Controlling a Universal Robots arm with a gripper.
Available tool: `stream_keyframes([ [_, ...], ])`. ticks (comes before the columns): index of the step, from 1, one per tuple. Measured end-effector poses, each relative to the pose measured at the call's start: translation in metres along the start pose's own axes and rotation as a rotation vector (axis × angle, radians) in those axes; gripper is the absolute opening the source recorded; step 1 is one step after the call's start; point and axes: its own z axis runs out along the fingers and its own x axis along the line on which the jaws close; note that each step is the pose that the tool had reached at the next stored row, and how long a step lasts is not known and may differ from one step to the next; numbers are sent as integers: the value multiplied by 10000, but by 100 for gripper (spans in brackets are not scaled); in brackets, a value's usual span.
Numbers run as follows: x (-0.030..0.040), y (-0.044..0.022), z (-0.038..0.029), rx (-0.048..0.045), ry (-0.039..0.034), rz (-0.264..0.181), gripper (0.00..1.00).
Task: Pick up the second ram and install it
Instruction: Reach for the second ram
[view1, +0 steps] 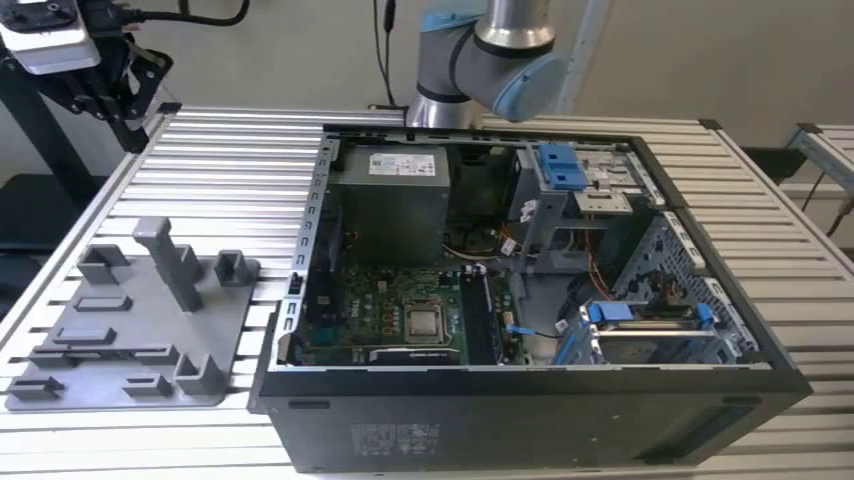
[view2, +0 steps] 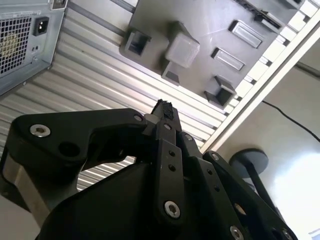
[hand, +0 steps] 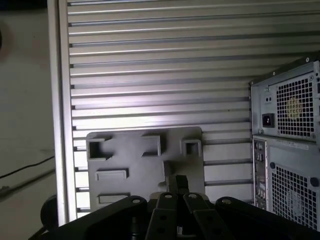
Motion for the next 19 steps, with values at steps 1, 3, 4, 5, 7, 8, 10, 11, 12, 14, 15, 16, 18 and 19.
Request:
stream_keyframes([
  [1,32,-2,0,-1,1,0,11],
  [3,94,-6,-1,-1,1,0,11],
  [4,123,-8,0,-2,1,0,11],
  [5,151,-10,0,-2,1,0,11],
  [7,207,-14,-1,-2,1,-9,11],
  [8,234,-16,-1,-2,2,-29,11],
  [10,271,-18,-1,-3,8,-96,11],
  [11,287,-19,-1,-4,10,-136,11],
  [12,305,-21,0,-5,12,-176,11],
  [14,340,-23,0,-5,17,-247,11],
  [15,358,-25,1,-6,19,-280,11],
  [16,377,-26,1,-6,21,-309,11],
  [18,419,-28,1,-7,22,-350,11],
  [19,438,-30,1,-7,21,-361,11],
])
